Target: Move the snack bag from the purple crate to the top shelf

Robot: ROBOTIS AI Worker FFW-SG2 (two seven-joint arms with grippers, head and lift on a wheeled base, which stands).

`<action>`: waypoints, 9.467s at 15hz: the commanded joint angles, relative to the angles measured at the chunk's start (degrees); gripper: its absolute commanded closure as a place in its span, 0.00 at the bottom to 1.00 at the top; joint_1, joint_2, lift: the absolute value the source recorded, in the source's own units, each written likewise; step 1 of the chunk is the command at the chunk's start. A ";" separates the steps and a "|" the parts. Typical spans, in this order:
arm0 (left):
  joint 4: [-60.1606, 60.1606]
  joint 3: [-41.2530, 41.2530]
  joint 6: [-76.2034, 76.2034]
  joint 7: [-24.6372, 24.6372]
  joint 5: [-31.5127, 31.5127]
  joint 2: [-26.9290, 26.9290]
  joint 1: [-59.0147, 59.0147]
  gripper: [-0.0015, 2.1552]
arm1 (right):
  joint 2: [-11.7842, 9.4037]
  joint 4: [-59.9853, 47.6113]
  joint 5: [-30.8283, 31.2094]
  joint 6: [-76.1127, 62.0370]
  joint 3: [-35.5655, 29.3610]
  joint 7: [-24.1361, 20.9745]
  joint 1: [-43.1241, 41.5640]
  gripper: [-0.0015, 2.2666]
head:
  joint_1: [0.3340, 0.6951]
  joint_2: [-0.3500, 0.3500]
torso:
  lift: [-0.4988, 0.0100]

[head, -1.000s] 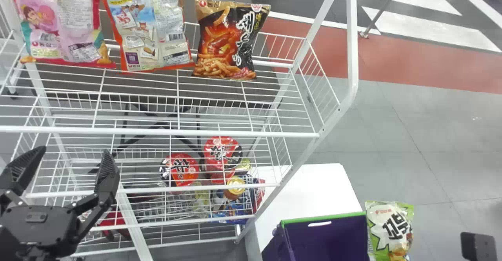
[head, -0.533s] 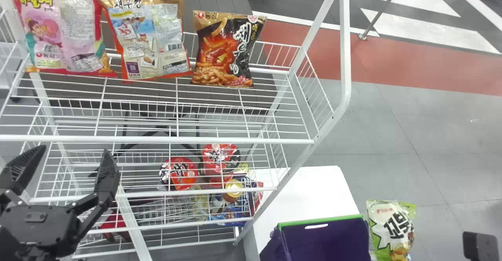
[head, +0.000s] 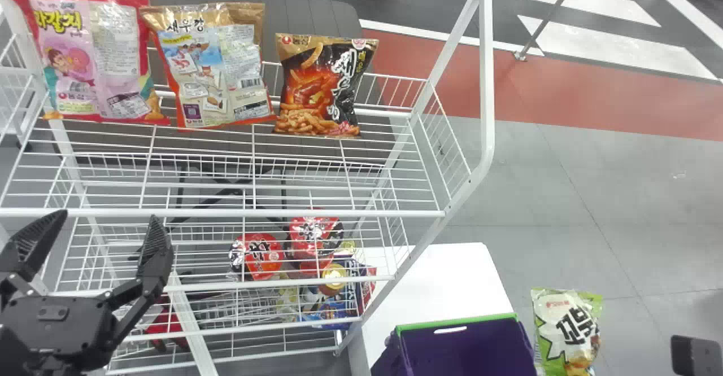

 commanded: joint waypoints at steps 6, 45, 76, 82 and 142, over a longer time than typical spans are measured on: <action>0.00 0.00 -0.10 -0.05 0.00 0.06 0.00 0.05 | 0.00 -0.23 -0.35 0.29 0.09 0.17 -0.03 0.76 | 1.00 0.00 | 1.00; 1.23 -0.44 0.08 -0.05 -0.17 0.15 -0.26 0.05 | 0.23 -40.39 0.35 39.32 53.36 -17.67 -11.54 0.76 | 1.00 0.25 | 0.98; 2.55 -0.09 -0.10 0.04 0.00 0.15 -0.09 0.05 | 0.23 17.09 -17.93 -51.39 45.97 -52.56 -18.66 0.76 | 1.00 0.24 | 0.98; 3.25 -0.44 -0.10 -0.05 -0.09 -0.12 -0.53 0.05 | 0.23 22.62 -18.54 -55.25 44.83 -55.02 -20.68 0.76 | 1.00 0.21 | 0.98; 6.24 -1.14 -2.03 0.65 0.53 0.23 -2.29 0.05 | 0.23 39.85 -18.54 -55.25 49.93 -69.35 -30.79 0.13 | 1.00 0.22 | 0.98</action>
